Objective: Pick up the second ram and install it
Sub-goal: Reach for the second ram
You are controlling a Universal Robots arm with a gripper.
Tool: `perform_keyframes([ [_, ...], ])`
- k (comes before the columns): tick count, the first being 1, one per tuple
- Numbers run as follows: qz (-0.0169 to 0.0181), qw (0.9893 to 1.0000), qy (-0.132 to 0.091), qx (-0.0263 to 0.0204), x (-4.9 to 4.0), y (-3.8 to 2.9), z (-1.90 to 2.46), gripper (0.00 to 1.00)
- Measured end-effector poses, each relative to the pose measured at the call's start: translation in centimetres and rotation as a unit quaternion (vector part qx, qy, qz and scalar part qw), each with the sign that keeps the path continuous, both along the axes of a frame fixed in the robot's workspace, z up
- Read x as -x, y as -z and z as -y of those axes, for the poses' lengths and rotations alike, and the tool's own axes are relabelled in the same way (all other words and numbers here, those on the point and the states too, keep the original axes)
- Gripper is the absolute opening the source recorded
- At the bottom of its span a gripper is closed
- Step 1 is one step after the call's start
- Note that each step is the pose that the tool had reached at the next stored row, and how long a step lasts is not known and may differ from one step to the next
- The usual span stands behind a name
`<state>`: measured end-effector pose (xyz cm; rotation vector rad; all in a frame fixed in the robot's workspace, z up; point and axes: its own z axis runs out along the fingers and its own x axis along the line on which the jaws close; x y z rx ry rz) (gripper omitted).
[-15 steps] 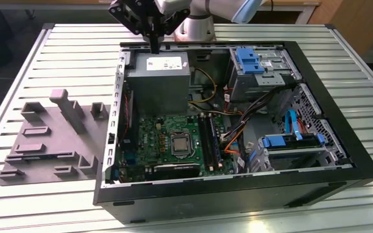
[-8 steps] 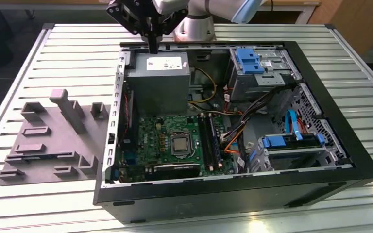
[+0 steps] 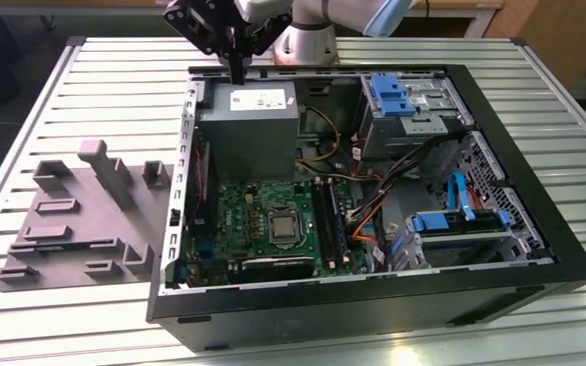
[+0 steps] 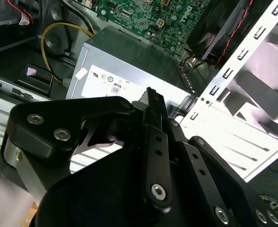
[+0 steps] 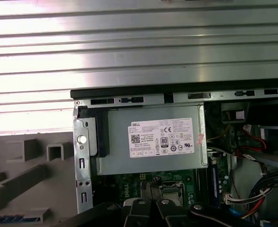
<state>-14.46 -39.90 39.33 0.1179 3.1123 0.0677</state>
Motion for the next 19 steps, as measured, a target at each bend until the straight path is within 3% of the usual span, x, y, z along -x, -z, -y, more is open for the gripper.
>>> perform_keyframes([
  [19, 0.0002, 1.0, 0.0, 0.0, 1.03, 0.0, 0.0, 0.11],
])
